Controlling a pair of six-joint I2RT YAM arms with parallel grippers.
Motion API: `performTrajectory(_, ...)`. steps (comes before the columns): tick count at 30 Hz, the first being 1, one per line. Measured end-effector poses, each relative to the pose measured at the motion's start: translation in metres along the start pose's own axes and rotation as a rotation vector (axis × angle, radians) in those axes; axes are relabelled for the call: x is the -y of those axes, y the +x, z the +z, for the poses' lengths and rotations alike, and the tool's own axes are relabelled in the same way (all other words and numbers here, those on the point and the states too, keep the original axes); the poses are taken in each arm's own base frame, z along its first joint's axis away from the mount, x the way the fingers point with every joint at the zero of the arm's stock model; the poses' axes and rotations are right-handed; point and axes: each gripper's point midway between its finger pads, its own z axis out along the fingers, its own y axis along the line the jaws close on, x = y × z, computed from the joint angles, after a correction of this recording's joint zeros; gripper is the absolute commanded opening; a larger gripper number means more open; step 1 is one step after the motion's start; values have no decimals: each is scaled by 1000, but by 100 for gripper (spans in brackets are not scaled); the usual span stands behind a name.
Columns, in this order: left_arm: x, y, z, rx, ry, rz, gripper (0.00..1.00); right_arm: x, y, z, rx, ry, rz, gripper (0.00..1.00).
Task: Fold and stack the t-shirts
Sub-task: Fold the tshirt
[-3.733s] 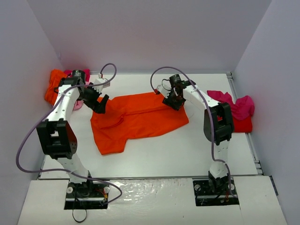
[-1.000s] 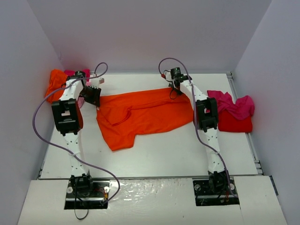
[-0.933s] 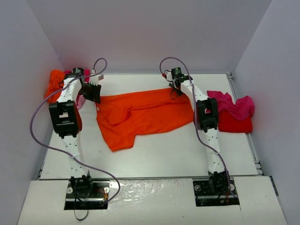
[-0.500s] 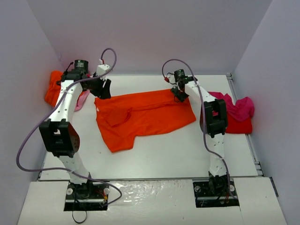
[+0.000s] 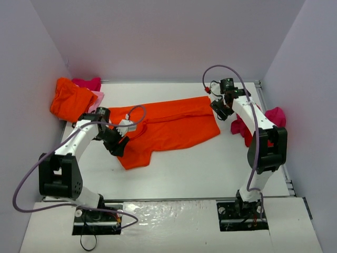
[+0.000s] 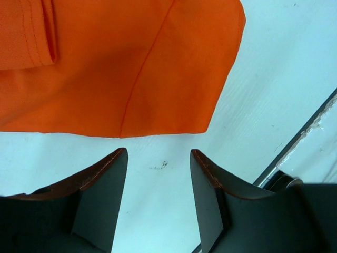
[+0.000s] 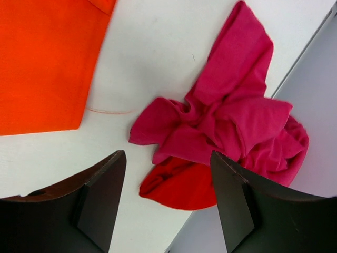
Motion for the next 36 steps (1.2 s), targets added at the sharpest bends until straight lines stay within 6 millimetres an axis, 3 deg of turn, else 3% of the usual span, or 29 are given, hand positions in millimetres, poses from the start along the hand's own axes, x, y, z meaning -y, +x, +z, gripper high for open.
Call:
performTrajectory(3, 7, 7, -2, -5, -17, 58, 48, 2, 11, 4, -18, -8, 48, 61)
performTrajectory(13, 31, 53, 21, -157, -3, 204, 51, -42, 6, 10, -8, -118, 92, 60)
performTrajectory(20, 24, 54, 19, -133, -125, 324, 51, -46, 6, 10, -9, -127, 138, 60)
performTrajectory(29, 13, 72, 38, -183, -184, 385, 52, -52, 10, 12, -21, -138, 171, 60)
performTrajectory(36, -2, 58, 53, -185, -239, 446, 52, -54, 12, 12, -27, -140, 184, 61)
